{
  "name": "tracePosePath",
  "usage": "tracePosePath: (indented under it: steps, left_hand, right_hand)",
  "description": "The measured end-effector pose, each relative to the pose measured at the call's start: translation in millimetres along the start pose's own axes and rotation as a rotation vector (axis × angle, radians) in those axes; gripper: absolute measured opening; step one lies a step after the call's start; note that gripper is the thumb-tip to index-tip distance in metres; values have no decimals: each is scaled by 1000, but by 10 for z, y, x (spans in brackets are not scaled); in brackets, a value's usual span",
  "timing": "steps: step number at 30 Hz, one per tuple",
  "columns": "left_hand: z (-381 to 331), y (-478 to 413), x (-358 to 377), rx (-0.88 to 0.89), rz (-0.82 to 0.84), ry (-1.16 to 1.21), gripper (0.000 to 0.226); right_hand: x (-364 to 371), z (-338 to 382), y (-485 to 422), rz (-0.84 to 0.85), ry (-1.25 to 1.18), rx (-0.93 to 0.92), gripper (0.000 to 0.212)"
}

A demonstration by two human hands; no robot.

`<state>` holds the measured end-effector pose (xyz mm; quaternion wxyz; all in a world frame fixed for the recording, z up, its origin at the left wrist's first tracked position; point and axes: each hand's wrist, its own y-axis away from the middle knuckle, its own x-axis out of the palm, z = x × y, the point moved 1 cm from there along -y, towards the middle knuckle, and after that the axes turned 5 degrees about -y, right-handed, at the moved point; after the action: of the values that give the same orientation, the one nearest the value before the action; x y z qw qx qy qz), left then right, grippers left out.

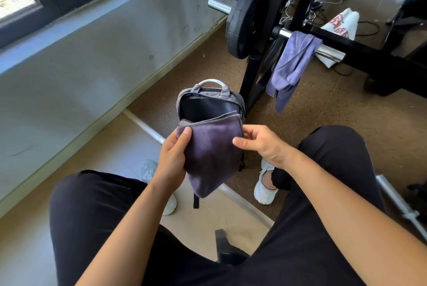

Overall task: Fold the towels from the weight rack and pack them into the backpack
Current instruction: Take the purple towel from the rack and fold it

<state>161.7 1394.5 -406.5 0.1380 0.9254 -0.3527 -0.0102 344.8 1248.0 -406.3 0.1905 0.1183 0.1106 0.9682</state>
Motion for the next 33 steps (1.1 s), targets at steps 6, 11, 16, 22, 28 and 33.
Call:
tracePosePath:
  steps: [6, 11, 16, 22, 28, 33]
  left_hand:
    - [-41, -70, -110, -258, -59, 366, 53]
    - [-50, -115, -209, -371, -112, 515, 47]
    - [-27, -187, -291, -375, -112, 544, 55]
    - [40, -87, -177, -387, 5, 595, 95]
    - [167, -7, -14, -363, 265, 151, 53]
    - [164, -21, -44, -228, 223, 6, 16]
  right_hand:
    - [137, -170, -43, 141, 155, 167, 29]
    - [169, -135, -47, 80, 65, 114, 24]
    - [182, -39, -20, 22, -64, 55, 13]
    - [285, 35, 3, -40, -404, 26, 26]
    - [195, 35, -30, -245, -392, -16, 12]
    - [116, -34, -21, -369, -76, -13, 14]
